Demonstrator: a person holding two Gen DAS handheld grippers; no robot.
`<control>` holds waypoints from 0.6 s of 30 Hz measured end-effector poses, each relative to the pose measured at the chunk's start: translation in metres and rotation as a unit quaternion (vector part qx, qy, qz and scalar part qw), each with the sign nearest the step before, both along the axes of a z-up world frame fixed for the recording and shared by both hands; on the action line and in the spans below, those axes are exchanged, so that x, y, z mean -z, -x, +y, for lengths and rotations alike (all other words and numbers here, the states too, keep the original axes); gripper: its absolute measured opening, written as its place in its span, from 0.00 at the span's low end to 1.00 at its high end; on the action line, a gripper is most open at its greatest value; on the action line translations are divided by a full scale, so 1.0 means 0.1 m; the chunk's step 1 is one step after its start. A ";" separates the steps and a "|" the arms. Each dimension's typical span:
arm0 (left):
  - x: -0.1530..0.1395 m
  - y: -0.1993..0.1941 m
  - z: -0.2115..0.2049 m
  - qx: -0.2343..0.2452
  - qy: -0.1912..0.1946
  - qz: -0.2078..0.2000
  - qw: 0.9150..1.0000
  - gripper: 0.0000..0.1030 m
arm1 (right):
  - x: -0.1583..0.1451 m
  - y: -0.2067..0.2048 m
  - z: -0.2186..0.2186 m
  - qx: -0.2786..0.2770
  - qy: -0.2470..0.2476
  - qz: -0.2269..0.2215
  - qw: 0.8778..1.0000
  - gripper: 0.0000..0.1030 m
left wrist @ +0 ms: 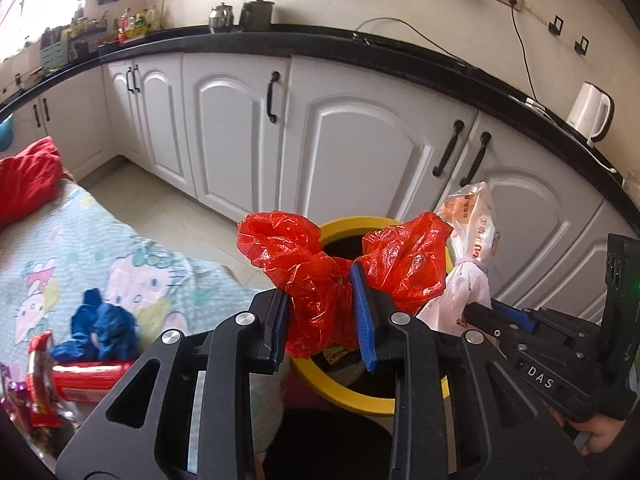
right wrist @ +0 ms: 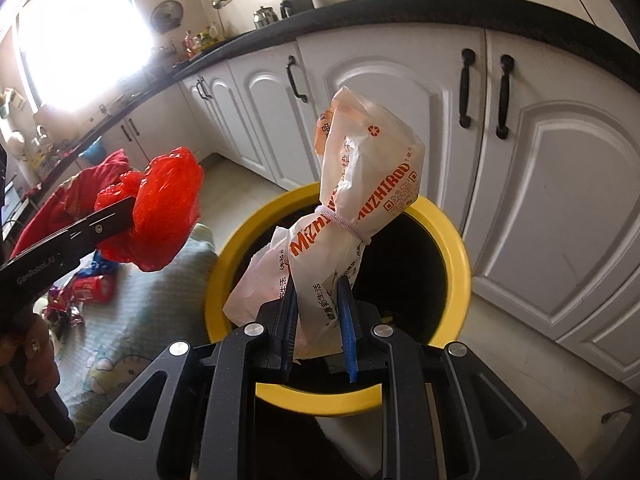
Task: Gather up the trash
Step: 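Carry the red bag and white printed bag with both tools over the bin, then open both tools to drop the two bags into the bin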
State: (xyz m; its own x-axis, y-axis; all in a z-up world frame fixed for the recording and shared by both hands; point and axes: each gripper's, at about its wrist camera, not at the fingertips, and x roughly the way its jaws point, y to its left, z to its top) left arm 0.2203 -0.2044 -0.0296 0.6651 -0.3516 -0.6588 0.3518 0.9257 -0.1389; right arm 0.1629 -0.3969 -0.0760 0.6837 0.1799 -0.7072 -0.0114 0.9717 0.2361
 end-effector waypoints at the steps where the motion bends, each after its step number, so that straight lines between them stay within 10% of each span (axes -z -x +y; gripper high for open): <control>1: 0.02 -0.01 -0.03 0.002 -0.001 0.002 1.000 0.21 | 0.02 -0.01 -0.01 0.000 0.001 0.002 1.000 0.18; 18: 0.35 -0.25 -0.26 0.003 -0.009 0.040 0.999 0.24 | 0.25 -0.07 -0.06 0.008 -0.003 0.035 0.999 0.23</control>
